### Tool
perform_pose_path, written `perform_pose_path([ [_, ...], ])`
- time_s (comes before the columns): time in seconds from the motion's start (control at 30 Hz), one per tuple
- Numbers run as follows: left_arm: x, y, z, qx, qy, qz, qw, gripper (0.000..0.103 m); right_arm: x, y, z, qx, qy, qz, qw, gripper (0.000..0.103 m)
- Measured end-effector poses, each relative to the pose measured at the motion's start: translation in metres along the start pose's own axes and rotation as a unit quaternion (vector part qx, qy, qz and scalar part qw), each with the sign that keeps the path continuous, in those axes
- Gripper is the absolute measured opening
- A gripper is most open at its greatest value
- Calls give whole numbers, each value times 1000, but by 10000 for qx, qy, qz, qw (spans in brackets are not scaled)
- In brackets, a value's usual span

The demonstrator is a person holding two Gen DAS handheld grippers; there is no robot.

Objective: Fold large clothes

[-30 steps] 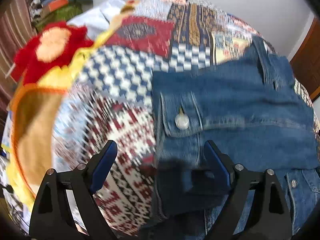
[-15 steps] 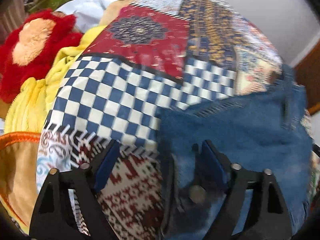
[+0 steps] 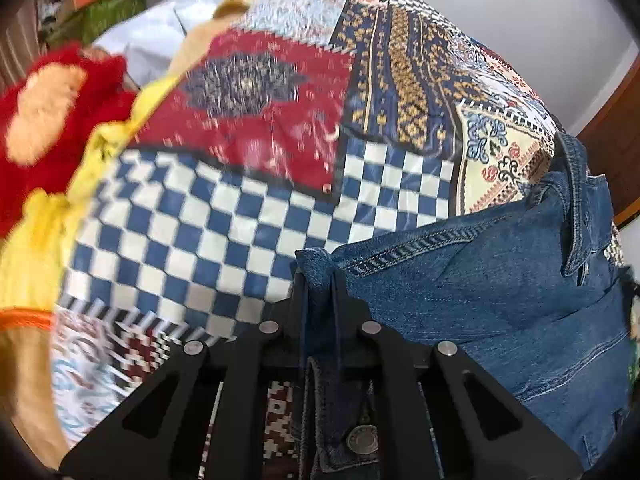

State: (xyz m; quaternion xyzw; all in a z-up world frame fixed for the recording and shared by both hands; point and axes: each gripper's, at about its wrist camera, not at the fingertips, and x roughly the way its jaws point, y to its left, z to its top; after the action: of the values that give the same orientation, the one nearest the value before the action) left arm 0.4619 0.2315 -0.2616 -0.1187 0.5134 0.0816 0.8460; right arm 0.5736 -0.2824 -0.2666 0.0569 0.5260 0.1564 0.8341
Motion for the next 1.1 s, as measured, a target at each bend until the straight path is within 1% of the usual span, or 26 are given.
perform_pose_path([
  [0.1, -15, -4, 10, 157, -237, 150, 9995, 9, -9, 16, 20, -377, -130, -210, 9990, 16],
  [0.2, -36, -9, 21, 356, -571, 324, 9972, 9, -18, 31, 38, -617, -352, -333, 9969, 15],
  [0.33, -57, -11, 37, 440, -909, 427, 9940, 9, -32, 46, 65, -707, -747, -388, 9939, 15],
  [0.37, -58, -13, 42, 445, -958, 452, 9934, 9, -33, 49, 72, -713, -854, -412, 9929, 15],
  [0.43, -60, -13, 49, 476, -1015, 547, 9922, 9, -31, 52, 82, -683, -932, -453, 9923, 15],
  [0.53, -47, -12, 56, 517, -961, 740, 9913, 9, -13, 51, 91, -672, -904, -657, 9915, 15],
  [0.6, -34, -10, 58, 461, -848, 755, 9925, 9, 5, 45, 92, -597, -777, -739, 9924, 15],
  [0.7, -12, -3, 57, 336, -654, 739, 9946, 9, 33, 35, 84, -558, -577, -863, 9930, 15],
  [0.8, 9, -1, 56, 317, -511, 740, 9954, 9, 52, 26, 77, -654, -536, -1013, 9913, 16],
  [0.87, 18, -4, 55, 355, -490, 801, 9949, 10, 60, 25, 74, -768, -495, -1087, 9899, 16],
  [1.0, 30, -7, 55, 512, -443, 970, 9930, 17, 70, 25, 68, -850, -401, -1136, 9891, 17],
  [1.03, 32, -7, 54, 524, -433, 982, 9928, 18, 72, 25, 68, -883, -387, -1176, 9884, 20],
  [1.1, 34, -7, 54, 551, -426, 1012, 9924, 20, 74, 29, 67, -1029, -345, -1428, 9838, 37],
])
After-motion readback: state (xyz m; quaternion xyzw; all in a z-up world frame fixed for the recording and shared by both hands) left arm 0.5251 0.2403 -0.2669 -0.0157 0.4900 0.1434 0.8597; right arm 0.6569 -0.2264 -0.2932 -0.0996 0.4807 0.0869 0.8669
